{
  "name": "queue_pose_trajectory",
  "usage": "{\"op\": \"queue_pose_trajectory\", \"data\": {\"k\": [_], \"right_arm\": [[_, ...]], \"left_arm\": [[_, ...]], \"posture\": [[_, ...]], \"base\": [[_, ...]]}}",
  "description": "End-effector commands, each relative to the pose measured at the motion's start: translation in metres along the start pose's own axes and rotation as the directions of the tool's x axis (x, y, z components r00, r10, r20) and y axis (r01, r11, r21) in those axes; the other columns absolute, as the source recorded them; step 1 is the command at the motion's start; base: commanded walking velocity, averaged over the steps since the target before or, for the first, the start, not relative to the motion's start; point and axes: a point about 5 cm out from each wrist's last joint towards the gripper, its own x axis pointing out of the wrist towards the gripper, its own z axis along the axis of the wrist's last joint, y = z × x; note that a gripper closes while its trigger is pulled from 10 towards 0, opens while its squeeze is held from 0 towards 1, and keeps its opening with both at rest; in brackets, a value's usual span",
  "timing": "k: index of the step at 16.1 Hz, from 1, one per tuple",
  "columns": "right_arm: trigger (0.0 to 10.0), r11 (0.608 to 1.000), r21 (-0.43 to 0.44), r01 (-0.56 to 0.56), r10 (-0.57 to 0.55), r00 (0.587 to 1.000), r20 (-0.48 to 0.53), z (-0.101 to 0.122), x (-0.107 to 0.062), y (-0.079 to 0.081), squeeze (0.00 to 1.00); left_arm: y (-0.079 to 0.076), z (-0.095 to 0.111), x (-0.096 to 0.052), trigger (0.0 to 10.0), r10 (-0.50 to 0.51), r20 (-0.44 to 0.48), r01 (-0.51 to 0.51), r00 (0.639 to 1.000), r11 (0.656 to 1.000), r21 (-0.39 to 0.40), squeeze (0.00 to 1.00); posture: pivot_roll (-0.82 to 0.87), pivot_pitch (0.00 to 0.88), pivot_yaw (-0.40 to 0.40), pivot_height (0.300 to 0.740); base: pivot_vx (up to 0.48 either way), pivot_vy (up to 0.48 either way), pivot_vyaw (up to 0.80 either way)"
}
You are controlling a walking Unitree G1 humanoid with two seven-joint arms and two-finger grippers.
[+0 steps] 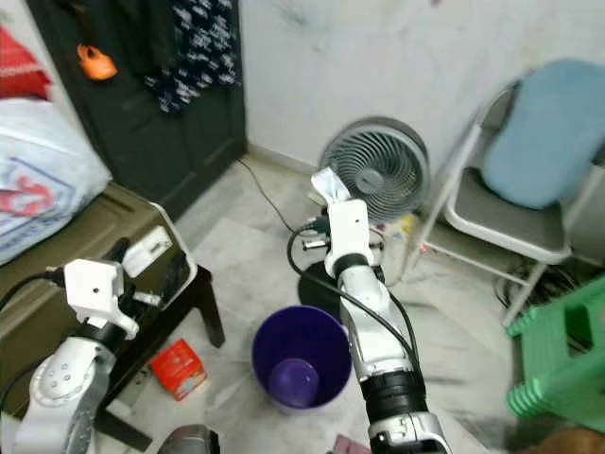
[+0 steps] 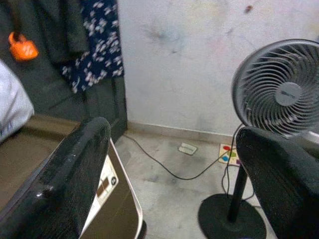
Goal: Clean up the room
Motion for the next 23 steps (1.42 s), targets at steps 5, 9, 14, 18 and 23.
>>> {"op": "queue_pose_trajectory", "data": {"k": [5,9,14,18,23], "right_arm": [[10.0,0.977,0.031,0.212,-0.198,0.950,-0.242,-0.031,0.004,-0.009,0.00],[10.0,0.956,-0.002,0.292,-0.268,0.877,-0.399,-0.051,0.007,-0.009,0.00],[10.0,0.951,-0.001,0.310,-0.277,0.847,-0.453,-0.061,0.008,0.005,0.00],[10.0,0.950,-0.043,0.309,-0.285,0.802,-0.525,-0.071,0.010,0.019,0.00],[10.0,0.960,-0.040,0.275,-0.256,0.820,-0.512,-0.066,0.015,0.036,0.00]], "left_arm": [[-0.019,0.013,-0.012,10.0,-0.190,0.017,0.189,0.982,0.979,0.075,0.00],[-0.027,0.021,-0.027,10.0,-0.254,-0.008,0.254,0.967,0.963,0.090,0.00],[-0.030,0.022,-0.046,10.0,-0.293,-0.069,0.298,0.954,0.951,0.084,0.00],[-0.029,0.029,-0.052,10.0,-0.263,-0.099,0.271,0.960,0.958,0.090,0.00],[-0.024,0.036,-0.057,10.0,-0.258,-0.132,0.270,0.957,0.959,0.082,0.00]], "posture": [[0.07,0.000,-0.051,0.740],[0.09,0.011,-0.021,0.740],[0.10,0.109,0.047,0.740],[0.12,0.173,0.088,0.740],[0.15,0.205,0.123,0.740]], "base": [[0.000,0.000,0.00],[0.000,0.000,0.00],[0.000,0.000,0.00],[0.000,0.000,0.00],[0.000,0.000,0.00]]}}
